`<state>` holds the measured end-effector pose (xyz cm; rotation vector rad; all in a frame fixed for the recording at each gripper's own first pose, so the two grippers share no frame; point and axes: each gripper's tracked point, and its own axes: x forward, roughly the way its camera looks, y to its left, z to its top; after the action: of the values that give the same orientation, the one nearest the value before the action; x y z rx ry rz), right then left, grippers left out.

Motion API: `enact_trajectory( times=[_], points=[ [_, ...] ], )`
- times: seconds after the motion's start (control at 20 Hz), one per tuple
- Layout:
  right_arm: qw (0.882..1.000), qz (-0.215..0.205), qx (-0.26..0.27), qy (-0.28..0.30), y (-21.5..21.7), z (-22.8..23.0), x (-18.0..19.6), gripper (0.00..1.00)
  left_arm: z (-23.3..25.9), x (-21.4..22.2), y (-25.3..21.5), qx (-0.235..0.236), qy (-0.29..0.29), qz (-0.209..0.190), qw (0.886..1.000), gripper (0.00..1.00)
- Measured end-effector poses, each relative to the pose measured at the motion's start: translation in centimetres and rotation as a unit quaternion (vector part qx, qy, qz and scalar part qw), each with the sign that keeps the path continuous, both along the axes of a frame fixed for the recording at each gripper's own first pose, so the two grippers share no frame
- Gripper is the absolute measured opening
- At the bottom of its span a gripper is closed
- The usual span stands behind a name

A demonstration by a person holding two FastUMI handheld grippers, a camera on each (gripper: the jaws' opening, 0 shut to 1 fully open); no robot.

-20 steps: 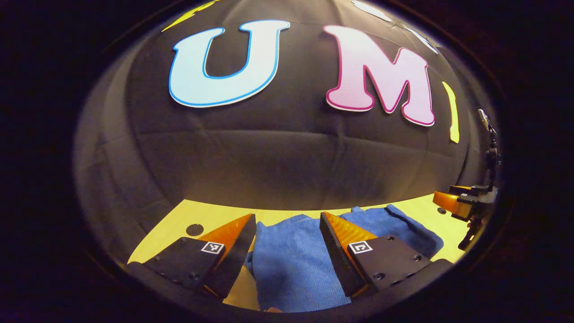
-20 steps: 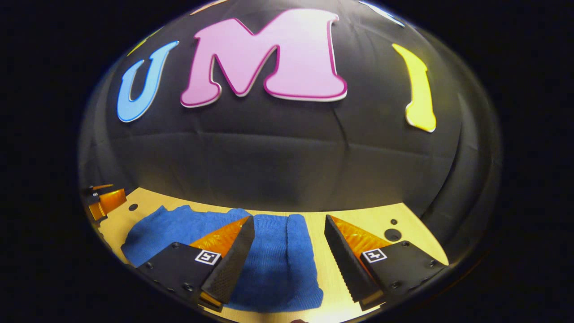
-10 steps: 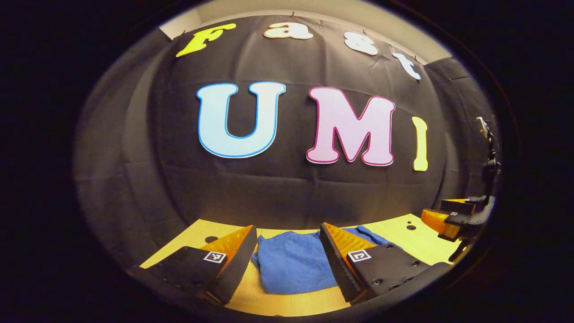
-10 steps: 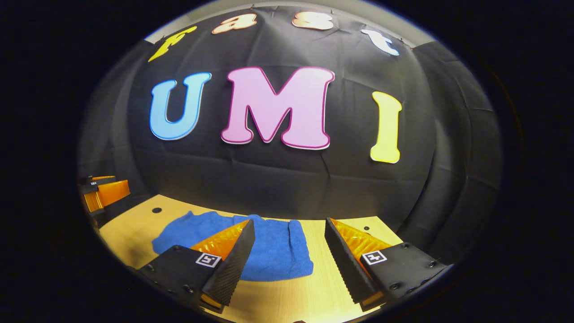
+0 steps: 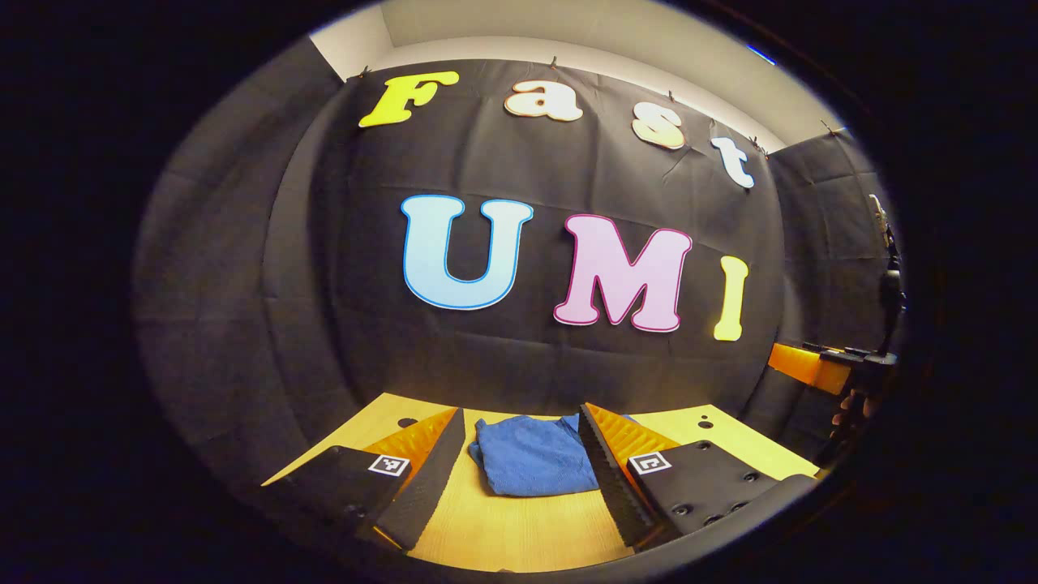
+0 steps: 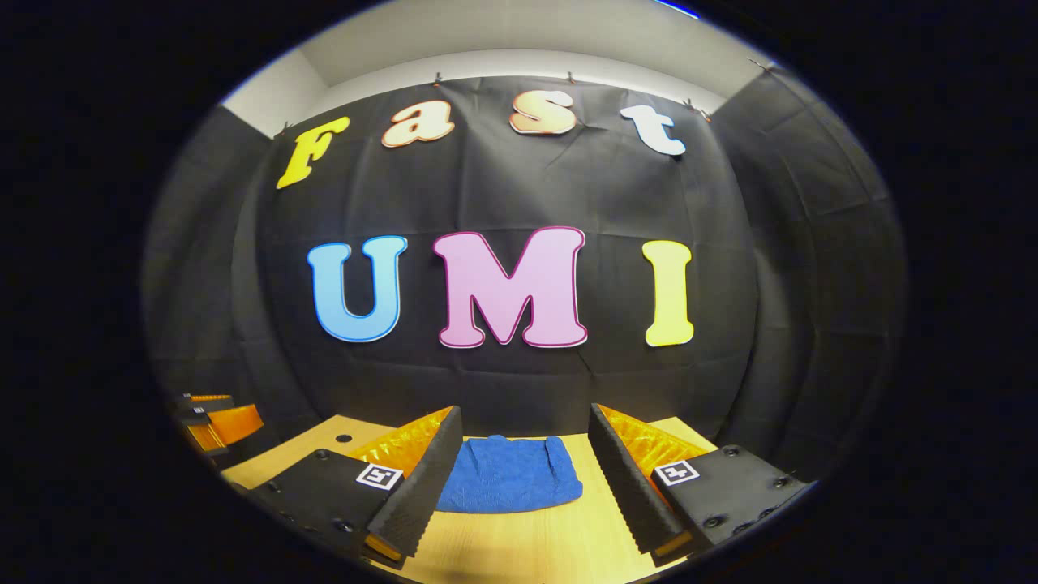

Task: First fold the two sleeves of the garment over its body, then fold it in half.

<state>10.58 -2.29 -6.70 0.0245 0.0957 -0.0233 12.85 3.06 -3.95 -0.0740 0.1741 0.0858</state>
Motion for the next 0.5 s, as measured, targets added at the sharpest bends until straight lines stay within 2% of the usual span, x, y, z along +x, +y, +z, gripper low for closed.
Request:
enact_trajectory(
  times=[0.1, 0.15, 0.3, 0.35, 0.5],
  points=[
    [1.0, 0.01, -0.018, -0.002, 0.9, 1.0, -2.1, 0.97, 0.6, -2.8, -0.6, 0.008, 0.009, 0.001, 1.0, 0.81],
    [1.0, 0.02, -0.022, -0.002, 1.8, 1.6, -3.3, 0.89, 0.9, -4.3, -1.3, 0.017, 0.012, -0.009, 1.0, 0.8],
    [0.999, 0.037, -0.025, 0.006, 2.8, 2.2, -6.9, 0.92, 1.4, -8.1, -2.9, 0.035, 0.026, -0.026, 0.999, 0.8],
    [0.999, 0.041, -0.022, 0.01, 3.1, 2.2, -8.0, 0.99, 1.6, -9.0, -3.7, 0.037, 0.028, -0.037, 0.998, 0.8],
    [0.998, 0.047, -0.011, 0.031, 3.5, 1.9, -10.8, 0.99, 2.7, -11.4, -4.9, 0.029, 0.027, -0.043, 0.998, 0.8]
  ],
)
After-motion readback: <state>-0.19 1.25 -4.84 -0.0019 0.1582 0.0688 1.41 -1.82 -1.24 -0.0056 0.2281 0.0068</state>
